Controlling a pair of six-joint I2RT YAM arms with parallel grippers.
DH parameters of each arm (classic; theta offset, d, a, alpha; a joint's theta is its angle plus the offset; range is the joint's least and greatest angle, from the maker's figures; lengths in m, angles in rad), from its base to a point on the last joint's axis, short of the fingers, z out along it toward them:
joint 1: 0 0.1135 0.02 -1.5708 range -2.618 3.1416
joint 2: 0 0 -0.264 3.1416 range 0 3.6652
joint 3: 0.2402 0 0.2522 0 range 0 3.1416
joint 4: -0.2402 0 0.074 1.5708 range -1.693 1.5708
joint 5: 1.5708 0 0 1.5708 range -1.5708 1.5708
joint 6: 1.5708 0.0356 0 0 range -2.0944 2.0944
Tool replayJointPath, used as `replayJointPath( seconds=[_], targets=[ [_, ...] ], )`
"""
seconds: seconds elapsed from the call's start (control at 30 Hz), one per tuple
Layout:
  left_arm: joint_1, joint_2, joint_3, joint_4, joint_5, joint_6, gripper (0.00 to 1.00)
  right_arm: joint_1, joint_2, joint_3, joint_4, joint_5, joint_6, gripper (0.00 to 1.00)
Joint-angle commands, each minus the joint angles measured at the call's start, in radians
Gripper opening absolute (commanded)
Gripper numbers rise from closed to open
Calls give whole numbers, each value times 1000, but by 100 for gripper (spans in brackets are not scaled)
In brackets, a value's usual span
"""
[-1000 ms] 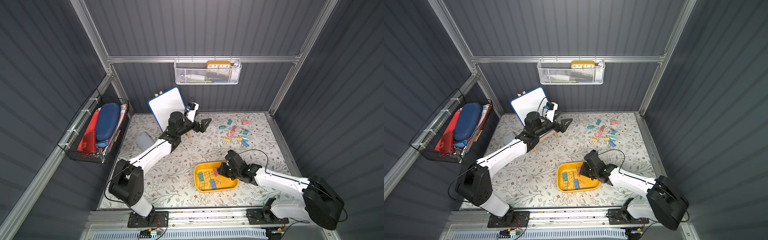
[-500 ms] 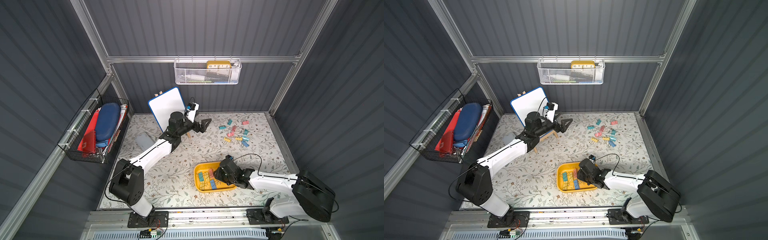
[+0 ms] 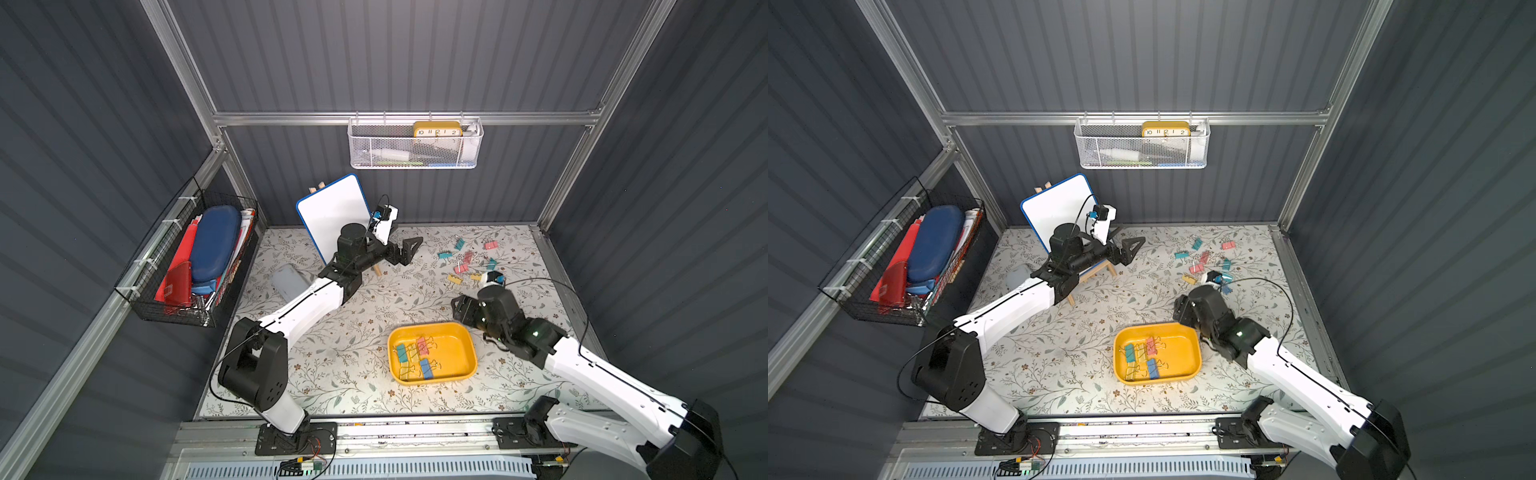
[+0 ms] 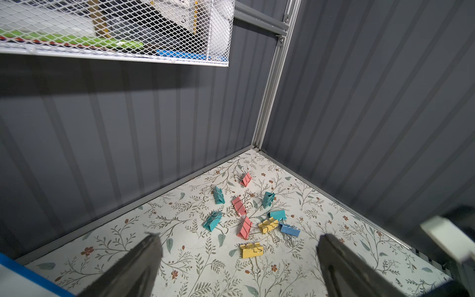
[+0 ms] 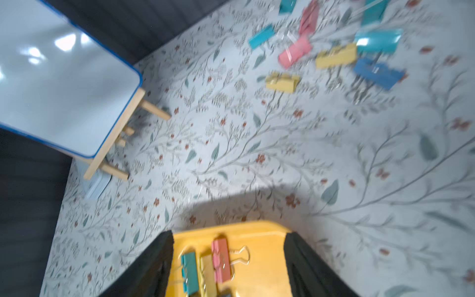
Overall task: Put the binder clips in the storage box
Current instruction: Pick up the binder clip at the center of the board.
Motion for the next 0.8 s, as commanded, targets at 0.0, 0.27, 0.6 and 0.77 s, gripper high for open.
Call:
replayJointPath(
  seconds=[0.0,0.27,0.6,0.77],
  targets=[
    [1,2,16,14,12,8,99,-103,185,155,-119,-91,-160,71],
    [0,-10,13,8,-14,20,99,-241,635,475,-178,-129,19,66],
    [1,-13,14,7,-8,22,99,-303,706,243,363,-241,517,78],
    [1,-18,13,7,-6,22,99,-307,772,214,511,-327,645,73]
  ],
)
